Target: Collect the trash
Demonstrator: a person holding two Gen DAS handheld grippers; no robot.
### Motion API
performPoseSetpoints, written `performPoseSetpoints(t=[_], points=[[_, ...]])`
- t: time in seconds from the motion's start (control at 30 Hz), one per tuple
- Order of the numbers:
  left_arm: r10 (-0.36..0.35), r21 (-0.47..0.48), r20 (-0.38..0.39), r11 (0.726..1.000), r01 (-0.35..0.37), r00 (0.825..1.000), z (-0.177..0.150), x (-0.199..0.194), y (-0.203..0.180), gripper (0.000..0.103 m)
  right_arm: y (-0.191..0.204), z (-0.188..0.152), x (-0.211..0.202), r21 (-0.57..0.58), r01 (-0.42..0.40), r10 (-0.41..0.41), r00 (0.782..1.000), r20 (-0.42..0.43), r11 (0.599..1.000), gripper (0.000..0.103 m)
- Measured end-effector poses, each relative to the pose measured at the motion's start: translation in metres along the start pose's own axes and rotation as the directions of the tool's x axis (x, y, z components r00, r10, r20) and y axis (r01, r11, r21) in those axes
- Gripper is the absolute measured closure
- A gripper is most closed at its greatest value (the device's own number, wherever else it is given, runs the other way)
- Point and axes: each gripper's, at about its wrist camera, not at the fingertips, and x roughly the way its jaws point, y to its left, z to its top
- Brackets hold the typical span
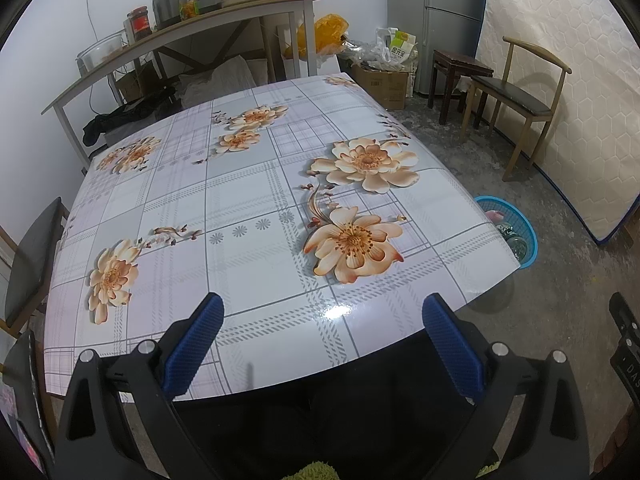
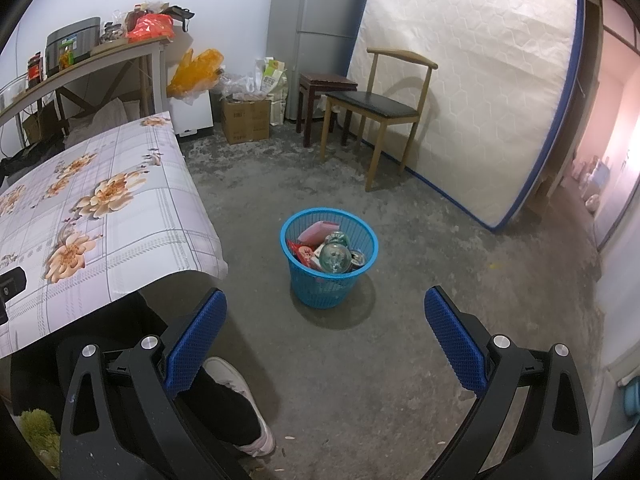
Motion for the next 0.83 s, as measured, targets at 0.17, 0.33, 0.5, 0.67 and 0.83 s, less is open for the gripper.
performPoseSetpoints(t=[0.17,0.33,0.5,0.67,0.83], points=[[0.000,0.000,0.000,1.000,0.000,1.000,0.0002,0.0000,0.0001,0.006,0.0001,-0.0002,-0.0006,0.000,0.001,-0.001,1.000,0.000,1.000,0.008],[0.000,-0.001,0.000,1.000,0.000,1.000,0.0003,0.0000,0.0002,0.006,-0.0009,0.0004,-0.0015,-0.001,0.000,0.000,1.000,0.001,1.000,0.008],[0.000,-0.001,0.000,1.000,0.000,1.000,0.0001,-0.0002,0.0005,0.006,-0.0007,0.0015,-0.0022,-0.001,0.001,-0.001,1.000,0.002,1.000,0.008],[-0.002,-0.004,-0.005,1.000,0.002,1.000,-0.0001,0.0005,0.0008,0.006,-0.0011,0.0029,-0.0023,-0.001,0.001,-0.001,1.000,0.002,1.000,0.008],[-0.005,-0.007,-0.006,1.000,0.005,1.000,0.0006,0.0003,0.0011,0.006,-0.0010,0.0028,-0.0019,-0.002,0.001,-0.001,1.000,0.003,1.000,0.008]])
